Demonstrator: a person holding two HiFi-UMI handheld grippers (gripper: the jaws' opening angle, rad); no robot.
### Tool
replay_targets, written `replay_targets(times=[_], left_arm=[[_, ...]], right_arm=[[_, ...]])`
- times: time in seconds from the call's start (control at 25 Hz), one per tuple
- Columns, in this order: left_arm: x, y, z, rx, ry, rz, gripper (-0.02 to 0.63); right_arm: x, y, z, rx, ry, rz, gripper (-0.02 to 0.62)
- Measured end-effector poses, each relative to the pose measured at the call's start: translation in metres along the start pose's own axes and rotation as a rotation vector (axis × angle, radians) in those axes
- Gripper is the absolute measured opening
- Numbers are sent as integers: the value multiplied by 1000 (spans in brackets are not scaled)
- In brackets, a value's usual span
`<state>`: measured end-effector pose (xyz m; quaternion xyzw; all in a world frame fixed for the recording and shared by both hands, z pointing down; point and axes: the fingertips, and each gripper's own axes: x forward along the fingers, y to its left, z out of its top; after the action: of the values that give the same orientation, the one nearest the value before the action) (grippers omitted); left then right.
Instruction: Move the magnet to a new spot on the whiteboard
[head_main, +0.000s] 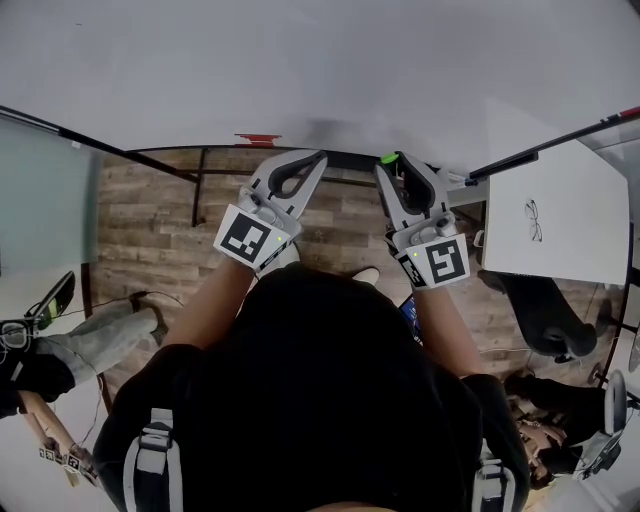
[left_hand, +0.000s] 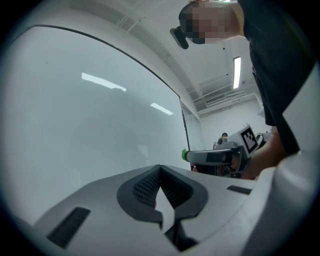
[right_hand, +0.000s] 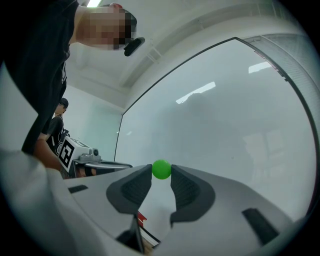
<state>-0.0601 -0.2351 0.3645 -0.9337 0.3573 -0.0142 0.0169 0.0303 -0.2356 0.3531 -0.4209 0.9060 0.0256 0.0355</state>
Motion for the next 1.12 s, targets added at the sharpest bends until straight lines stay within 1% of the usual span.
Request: replay_targets(times=[0.16, 0.28, 0.4, 0.48, 0.6, 0.8, 0.92, 1.12], left_arm=[[-6, 0, 2, 5, -11, 5, 4], [-10, -1, -1, 5, 27, 9, 5], [-9, 1, 3, 2, -13, 17, 5], [-9, 0, 3, 5, -18, 15, 5], [-9, -4, 1, 7, 14, 14, 5], [-8, -10, 3, 13, 34, 24, 5], [-8, -13, 6, 9, -12, 34, 5], [-9, -20, 5, 20, 10, 51, 5]], right_arm=[[2, 3, 3, -7, -3, 1, 117], [2, 4, 3, -6, -5, 1, 117], [2, 2, 3, -2, -6, -1, 117], [1, 2, 3, -1, -6, -2, 117], [-1, 3, 3, 0, -11, 0, 117], [-7, 3, 4, 5, -18, 7, 117], [-11, 2, 4, 11, -21, 13, 117], [-16, -1, 5, 36, -29, 28, 117]])
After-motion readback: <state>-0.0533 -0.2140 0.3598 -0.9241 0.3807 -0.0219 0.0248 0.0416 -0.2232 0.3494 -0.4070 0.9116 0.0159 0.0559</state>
